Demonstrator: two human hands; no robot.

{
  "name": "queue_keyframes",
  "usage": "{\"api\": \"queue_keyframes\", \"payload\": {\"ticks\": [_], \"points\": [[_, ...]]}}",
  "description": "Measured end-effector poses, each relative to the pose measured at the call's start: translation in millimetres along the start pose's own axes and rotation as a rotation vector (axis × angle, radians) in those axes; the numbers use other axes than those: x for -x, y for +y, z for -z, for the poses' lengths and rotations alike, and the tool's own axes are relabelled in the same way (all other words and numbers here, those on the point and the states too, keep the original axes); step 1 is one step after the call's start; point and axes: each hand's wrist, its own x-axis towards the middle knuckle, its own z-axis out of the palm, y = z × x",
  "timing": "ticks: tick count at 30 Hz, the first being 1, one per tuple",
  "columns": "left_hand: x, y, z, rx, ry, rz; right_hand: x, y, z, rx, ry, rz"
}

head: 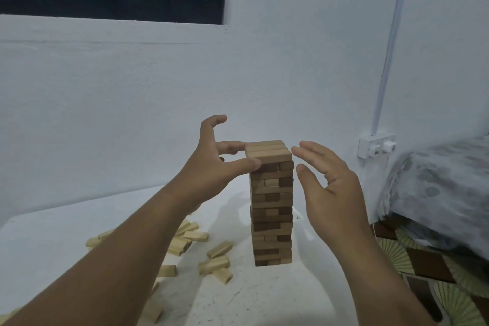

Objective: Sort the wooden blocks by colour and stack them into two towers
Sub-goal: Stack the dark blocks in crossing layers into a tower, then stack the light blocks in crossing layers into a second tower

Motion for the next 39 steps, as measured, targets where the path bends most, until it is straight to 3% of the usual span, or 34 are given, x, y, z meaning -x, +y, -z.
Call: {"api": "queue_keyframes", "payload": {"ticks": [7, 11, 16, 22, 25, 31, 39], "points": [[35, 5, 16, 0.002, 0.092, -0.008, 9, -18, -2, 0.025, 0.142, 0.155], [86, -2, 36, -0.079, 0.213, 0.005, 30, -40, -21, -0.023, 0.072, 0.304], [148, -36, 51, -0.247, 0.220, 0.106, 74, -38, -63, -0.043, -0.217, 0.237], [194, -86, 51, -0.671, -0.010, 0.212, 105, 4, -96, 0.390, -0.835, -0.005], [200, -91, 45, -0.723, -0.028, 0.138, 106, 13, -101, 0.501, -0.993, -0.067], [198, -89, 34, -0.752, 0.007, 0.036, 117, 2, -98, 0.488, -0.839, 0.081], [197, -78, 21, -0.786, -0.060, 0.065, 130, -7, -64, 0.341, -0.905, 0.032]]}}
